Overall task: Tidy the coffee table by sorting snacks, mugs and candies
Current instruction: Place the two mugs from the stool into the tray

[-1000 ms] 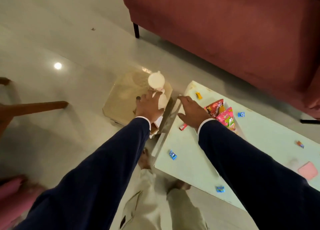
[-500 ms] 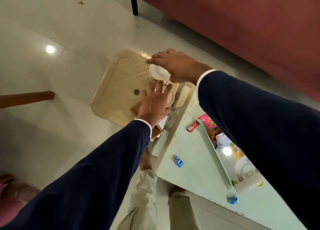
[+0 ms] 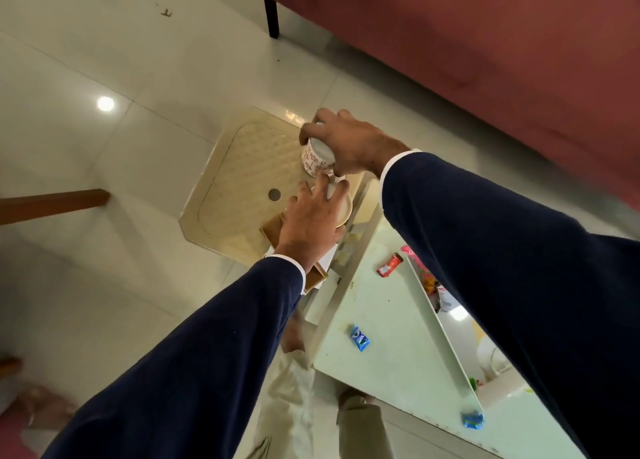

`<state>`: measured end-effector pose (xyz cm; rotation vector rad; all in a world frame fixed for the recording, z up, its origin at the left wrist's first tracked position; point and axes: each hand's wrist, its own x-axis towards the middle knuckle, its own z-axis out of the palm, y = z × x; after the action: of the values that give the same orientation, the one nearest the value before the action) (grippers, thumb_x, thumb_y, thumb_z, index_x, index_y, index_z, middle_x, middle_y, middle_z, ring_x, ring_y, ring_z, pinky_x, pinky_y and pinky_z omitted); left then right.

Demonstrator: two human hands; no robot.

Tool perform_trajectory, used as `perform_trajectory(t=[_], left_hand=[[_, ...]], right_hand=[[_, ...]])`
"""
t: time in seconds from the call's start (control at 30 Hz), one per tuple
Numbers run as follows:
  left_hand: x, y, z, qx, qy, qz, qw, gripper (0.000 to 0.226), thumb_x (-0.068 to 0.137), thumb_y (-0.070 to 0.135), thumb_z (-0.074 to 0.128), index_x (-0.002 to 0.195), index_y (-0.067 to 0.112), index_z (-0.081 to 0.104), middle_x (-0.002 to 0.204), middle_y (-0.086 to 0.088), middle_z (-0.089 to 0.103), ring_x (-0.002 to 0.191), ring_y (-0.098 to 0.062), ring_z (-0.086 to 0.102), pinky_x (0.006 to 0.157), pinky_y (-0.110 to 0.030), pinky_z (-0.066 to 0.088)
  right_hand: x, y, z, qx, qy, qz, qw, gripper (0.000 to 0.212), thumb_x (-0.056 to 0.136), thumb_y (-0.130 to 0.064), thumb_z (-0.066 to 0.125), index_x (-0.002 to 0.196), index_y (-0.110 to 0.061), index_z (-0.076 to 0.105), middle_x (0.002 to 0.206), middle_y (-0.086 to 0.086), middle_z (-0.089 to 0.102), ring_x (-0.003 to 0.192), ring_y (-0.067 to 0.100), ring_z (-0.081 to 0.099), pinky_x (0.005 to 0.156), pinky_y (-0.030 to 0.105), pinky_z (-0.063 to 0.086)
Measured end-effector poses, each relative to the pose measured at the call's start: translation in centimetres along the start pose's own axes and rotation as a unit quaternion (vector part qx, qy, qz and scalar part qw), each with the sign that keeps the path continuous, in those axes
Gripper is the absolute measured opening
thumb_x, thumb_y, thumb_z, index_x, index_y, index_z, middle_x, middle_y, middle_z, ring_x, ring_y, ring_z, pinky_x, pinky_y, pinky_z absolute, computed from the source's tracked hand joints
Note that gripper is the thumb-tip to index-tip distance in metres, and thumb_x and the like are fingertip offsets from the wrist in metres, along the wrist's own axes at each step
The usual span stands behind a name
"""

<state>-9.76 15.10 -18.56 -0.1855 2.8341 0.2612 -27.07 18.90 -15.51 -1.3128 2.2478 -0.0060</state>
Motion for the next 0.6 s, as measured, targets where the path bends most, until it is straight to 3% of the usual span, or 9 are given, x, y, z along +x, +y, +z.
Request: perform_trajectory(t=[0.07,0.13,0.17,0.23,0.3,0.37,0.43,0.5,0.6], left_hand=[[0.0,0.0,-0.1,-0.016,-0.001,0.001,1.0,0.087,0.079,0.048,0.079,0.146,0.021,0.03,0.143,-0.021,0.045,0.117,-0.046,0.055,0.079,-0.05,0.06],[-0.1,0.1,-0.1,-0.035,0.0,0.002,0.999,0.083,0.079,0.044,0.08,0.143,0.024,0.032,0.139,-0.018,0.044,0.111,-0.043,0.055,0.073,-0.047,0.061],[-0.2,0.1,-0.2,-0.045,0.0,0.0,0.999,0.081,0.079,0.042,0.08,0.142,0.026,0.033,0.138,-0.018,0.043,0.11,-0.042,0.055,0.072,-0.045,0.062],[-0.2,0.1,-0.3,-0.06,0.004,0.001,0.998,0.079,0.077,0.04,0.082,0.14,0.027,0.035,0.136,-0.017,0.044,0.111,-0.04,0.057,0.07,-0.043,0.062],[-0.2,0.1,-0.4,-0.071,0.006,0.006,0.997,0.08,0.076,0.039,0.083,0.14,0.028,0.036,0.136,-0.016,0.045,0.113,-0.038,0.057,0.072,-0.041,0.061],[-0.4,0.1,-0.7,-0.063,0.01,0.022,0.998,0.078,0.077,0.041,0.081,0.14,0.028,0.036,0.135,-0.015,0.045,0.114,-0.035,0.057,0.071,-0.038,0.057],[-0.6,0.6,-1.2,-0.049,0.027,0.051,0.997,0.076,0.076,0.042,0.081,0.138,0.027,0.039,0.133,-0.014,0.047,0.112,-0.034,0.057,0.067,-0.035,0.053],[-0.9,1.7,-1.8,-0.079,0.048,0.079,0.993,0.076,0.072,0.04,0.083,0.135,0.027,0.043,0.13,-0.012,0.047,0.111,-0.033,0.056,0.066,-0.034,0.051],[-1.6,5.4,-2.6,-0.147,0.069,0.148,0.976,0.078,0.068,0.038,0.086,0.134,0.028,0.046,0.131,-0.008,0.045,0.113,-0.031,0.055,0.073,-0.038,0.056]], right_hand=[[-1.7,1.6,-0.4,0.131,0.042,0.048,0.989,0.078,0.063,-0.015,0.085,0.128,-0.036,0.048,0.128,-0.001,0.046,0.116,0.024,0.048,0.086,0.043,0.056],[-4.6,3.4,0.0,0.288,0.136,0.111,0.942,0.075,0.062,-0.013,0.085,0.127,-0.03,0.053,0.128,-0.002,0.049,0.118,0.02,0.05,0.094,0.041,0.056],[-6.4,4.0,0.3,0.392,0.183,0.152,0.889,0.074,0.062,-0.01,0.086,0.127,-0.027,0.054,0.129,-0.001,0.052,0.119,0.02,0.053,0.093,0.041,0.057],[-10.6,4.9,1.4,0.621,0.24,0.219,0.713,0.071,0.066,-0.001,0.085,0.126,-0.023,0.054,0.131,0.003,0.059,0.117,0.025,0.063,0.084,0.043,0.062],[-15.2,5.8,3.1,0.758,0.257,0.254,0.543,0.065,0.074,0.001,0.081,0.127,-0.018,0.051,0.131,0.008,0.064,0.114,0.029,0.068,0.082,0.046,0.062],[-20.1,6.4,5.2,0.814,0.267,0.273,0.439,0.055,0.082,-0.005,0.077,0.128,-0.014,0.049,0.134,0.013,0.064,0.115,0.031,0.068,0.081,0.042,0.06],[-25.2,6.9,7.4,0.83,0.28,0.277,0.396,0.051,0.088,-0.011,0.071,0.133,-0.009,0.048,0.136,0.019,0.062,0.114,0.03,0.067,0.073,0.035,0.06],[-30.0,7.0,9.5,0.831,0.281,0.289,0.383,0.055,0.092,-0.02,0.067,0.14,-0.005,0.045,0.128,0.021,0.063,0.102,0.028,0.068,0.062,0.029,0.058],[-36.8,7.3,11.9,0.834,0.278,0.314,0.359,0.057,0.093,-0.032,0.061,0.143,-0.009,0.047,0.118,0.015,0.067,0.094,0.027,0.067,0.057,0.027,0.054]])
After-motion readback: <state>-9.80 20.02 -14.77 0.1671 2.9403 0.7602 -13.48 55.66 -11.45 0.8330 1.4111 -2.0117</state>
